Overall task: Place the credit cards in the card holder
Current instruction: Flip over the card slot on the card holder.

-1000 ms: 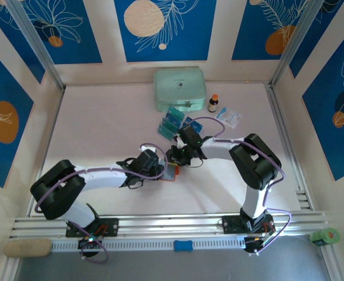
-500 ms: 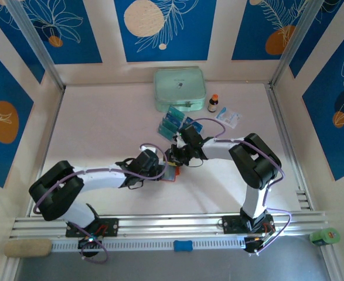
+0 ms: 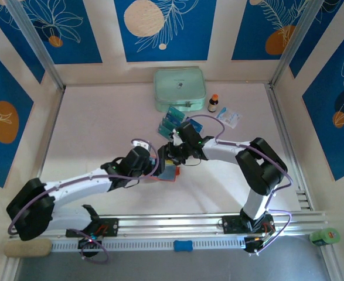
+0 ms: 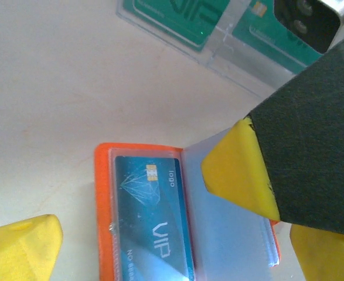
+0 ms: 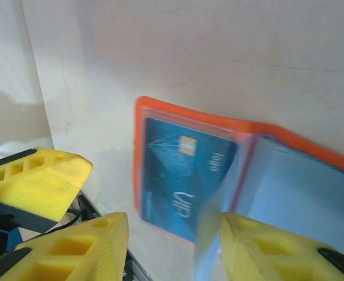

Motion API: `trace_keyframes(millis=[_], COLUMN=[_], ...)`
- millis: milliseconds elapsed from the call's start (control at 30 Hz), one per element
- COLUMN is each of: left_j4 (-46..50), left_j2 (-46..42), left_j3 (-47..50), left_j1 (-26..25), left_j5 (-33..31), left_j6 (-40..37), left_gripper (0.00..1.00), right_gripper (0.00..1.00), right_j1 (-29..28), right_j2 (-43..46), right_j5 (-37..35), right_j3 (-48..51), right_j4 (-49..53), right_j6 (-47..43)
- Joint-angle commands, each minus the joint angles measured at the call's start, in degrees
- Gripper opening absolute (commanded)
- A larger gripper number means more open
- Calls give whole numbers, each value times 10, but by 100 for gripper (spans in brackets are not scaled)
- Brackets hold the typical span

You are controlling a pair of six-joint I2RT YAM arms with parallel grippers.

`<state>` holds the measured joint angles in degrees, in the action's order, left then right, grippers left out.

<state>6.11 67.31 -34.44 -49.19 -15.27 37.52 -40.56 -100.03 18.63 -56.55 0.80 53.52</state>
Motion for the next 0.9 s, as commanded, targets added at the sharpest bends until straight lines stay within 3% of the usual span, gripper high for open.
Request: trace_keyframes(millis=[0, 433, 867], left_j4=[22, 66, 34], left_j2=[-39, -111, -54], left_j3=[10, 42, 68], left_j1=[6, 20, 23], left_j5=[-39, -65, -57], left_j6=[15, 25, 12], left_gripper=[100, 100, 100], right_gripper=[49, 50, 50], right_j1=[-17, -37, -30], right_j2=[0, -105, -89], right_j5=[-6, -5, -1], right_j3=[-29, -107, -99], right_j4=[34, 20, 17], right_j6=[3, 19, 21])
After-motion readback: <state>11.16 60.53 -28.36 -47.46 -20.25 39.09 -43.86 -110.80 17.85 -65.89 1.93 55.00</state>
